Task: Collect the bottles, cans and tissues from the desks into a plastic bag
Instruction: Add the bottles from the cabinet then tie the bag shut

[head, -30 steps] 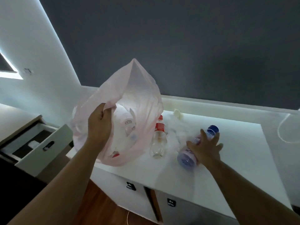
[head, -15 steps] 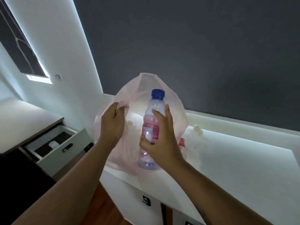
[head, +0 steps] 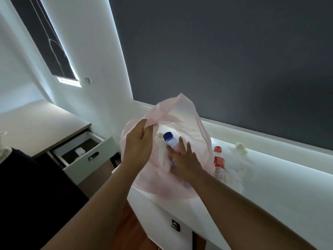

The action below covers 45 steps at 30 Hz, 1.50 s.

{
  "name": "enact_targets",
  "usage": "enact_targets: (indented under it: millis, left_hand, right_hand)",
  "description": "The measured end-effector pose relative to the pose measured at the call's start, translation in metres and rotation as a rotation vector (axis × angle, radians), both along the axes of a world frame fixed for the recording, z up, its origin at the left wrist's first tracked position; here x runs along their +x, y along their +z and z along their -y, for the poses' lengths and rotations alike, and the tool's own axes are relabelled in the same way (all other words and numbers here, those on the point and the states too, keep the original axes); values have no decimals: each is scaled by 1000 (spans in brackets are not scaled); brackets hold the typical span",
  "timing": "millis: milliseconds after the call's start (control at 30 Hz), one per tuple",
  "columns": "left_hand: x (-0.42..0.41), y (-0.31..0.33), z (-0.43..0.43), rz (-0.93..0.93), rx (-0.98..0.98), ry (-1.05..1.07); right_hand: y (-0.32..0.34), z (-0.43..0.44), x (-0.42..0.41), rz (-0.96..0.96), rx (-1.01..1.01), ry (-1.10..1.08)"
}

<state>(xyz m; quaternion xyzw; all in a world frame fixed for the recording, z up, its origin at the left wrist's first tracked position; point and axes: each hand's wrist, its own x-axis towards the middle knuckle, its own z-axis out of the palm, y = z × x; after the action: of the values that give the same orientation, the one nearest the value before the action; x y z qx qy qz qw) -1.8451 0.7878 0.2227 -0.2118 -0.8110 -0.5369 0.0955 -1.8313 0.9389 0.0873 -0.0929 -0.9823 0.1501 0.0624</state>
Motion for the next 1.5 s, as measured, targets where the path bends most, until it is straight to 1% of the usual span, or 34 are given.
enact_targets:
  millis: [100,133,200,233,267,300,333,367,433,467,533,600,667,767,900,1000,1033,1167,1267,1300,1333,1433,1467,1500]
  left_hand:
    - [-7,-1,-8,0,-8,24]
    - [-9,-1,-11,6,-13,26]
    - [-12,-4,-17,14,-25,29]
    - [-12,-7,-19,17,-27,34]
    - [-13,-10,-20,18,-29,38]
    - [-13,-13,-20,17,-32,39]
    - [-13,-16,-21,16,-40,39]
    - [-12,-18,-23,16,-49,38]
    - [-10,-19,-26,24,-62,33]
    - [-8,-19,-27,28,-60,30]
    - [-3,-20,-27,12,-66,27]
    - [2,-22,-24,-10,-87,29]
    - [4,-24,-21,-18,-108,26]
    - [4,-30,-20,-4,-132,-3]
    - [7,-33,-23,7,-171,-9]
    - [9,-32,-25,11,-193,13]
    - [9,-31,-25,18,-191,18]
    - [10,-30,-30,38,-160,30]
    - [10,-31,-35,38,-150,54]
    - [11,-31,-37,39,-151,62]
    - [11,-32,-38,41,-153,67]
    - [13,-32,-42,35,-167,68]
    - [15,-32,-42,30,-172,73]
    - [16,-32,-43,24,-178,84]
  right_hand:
    - [40,2,21,-143,-26,-22]
    - [50,0,34,-241,-18,-19]
    - [59,-9,64,-546,128,-41]
    - [55,-15,77,-672,189,-101]
    - [50,-25,87,-736,202,-198]
    - [43,-37,95,-746,178,-312]
    - [35,-50,102,-715,145,-428]
    - [27,-62,107,-642,126,-530]
    - [3,-84,116,-400,124,-635]
    - [-11,-92,120,-276,112,-640]
    - [-39,-106,125,-110,89,-612]
    - [-53,-121,128,19,68,-570]
    - [-53,-140,124,95,53,-486]
    - [-49,-160,117,137,72,-374]
    - [-61,-178,117,238,3,-255]
    - [-68,-184,124,292,60,-181]
    - [-69,-183,126,265,79,-181]
    - [-68,-184,124,-33,230,-168]
    - [-61,-203,105,-170,269,-208]
    - [-58,-210,97,-161,255,-207]
    - [-54,-217,89,-107,235,-203]
    - [-59,-236,66,128,192,-214]
    - [-63,-238,64,150,166,-219]
    - [-68,-239,64,130,141,-226]
